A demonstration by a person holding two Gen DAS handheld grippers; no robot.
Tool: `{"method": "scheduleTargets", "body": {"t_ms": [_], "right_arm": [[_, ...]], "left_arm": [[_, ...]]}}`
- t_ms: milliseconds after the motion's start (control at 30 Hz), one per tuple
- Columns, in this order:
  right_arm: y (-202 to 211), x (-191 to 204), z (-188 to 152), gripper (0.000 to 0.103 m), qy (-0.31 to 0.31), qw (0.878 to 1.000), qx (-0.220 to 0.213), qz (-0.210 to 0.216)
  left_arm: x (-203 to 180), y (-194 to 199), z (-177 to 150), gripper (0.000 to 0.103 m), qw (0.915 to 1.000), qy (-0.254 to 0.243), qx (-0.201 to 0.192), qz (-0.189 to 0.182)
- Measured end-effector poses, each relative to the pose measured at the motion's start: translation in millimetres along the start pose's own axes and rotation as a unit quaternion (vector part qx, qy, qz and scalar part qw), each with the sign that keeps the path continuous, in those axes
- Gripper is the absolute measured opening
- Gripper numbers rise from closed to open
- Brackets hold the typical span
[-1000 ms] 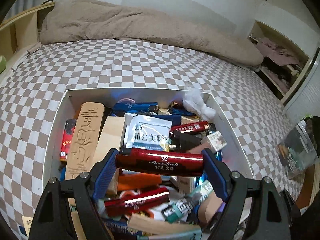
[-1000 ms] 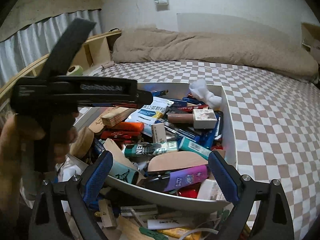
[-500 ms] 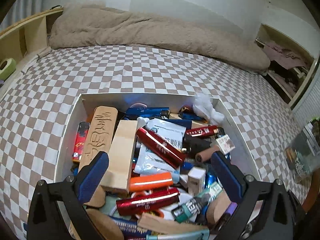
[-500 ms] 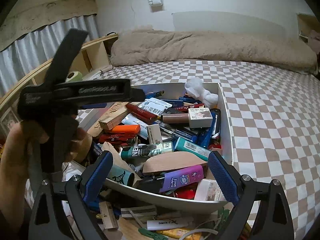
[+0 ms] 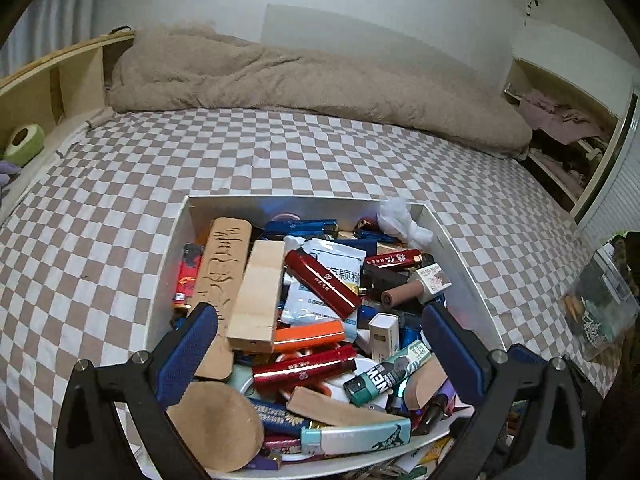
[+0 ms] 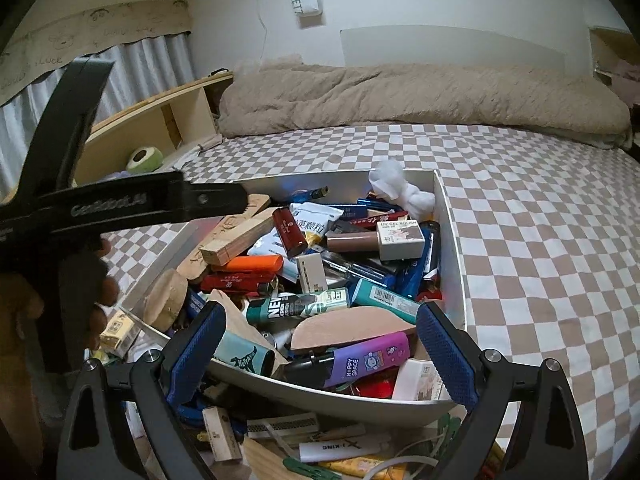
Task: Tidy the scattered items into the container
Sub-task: 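Withdraw both tools from the box back toward the scattered items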
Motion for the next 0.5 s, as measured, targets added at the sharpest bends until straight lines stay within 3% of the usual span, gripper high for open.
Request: {"method": "scheduleTargets", "body": {"t_ms": [267,333,500], "right_arm": [[20,-3,8,0.096,-0.009,1.000,-0.018,-0.022],[27,-3,10,0.103,-0.009,0.999,-0.027,-0.035],[43,-3,14,0.103,-0.009,0.997,-0.046,-0.060]], "left_arm": [[8,32,-10,0.103,0.9986,0.001,-0.048,0.021],[11,40,-13,0.103,0.9979,0.000,-0.059,0.027],[17,56,-19,0.103,0.9960,-0.003,-0.081,0.038]]}}
Point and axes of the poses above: each gripper's, at about its wrist camera, not at the fingertips, and y roughly against the way its jaws point, x to its left, z to its top, the point moved 9 cm from there along -y, roughly the way its jaws point, and after that the axes turned 14 degrees about x, right-handed, at the moved point
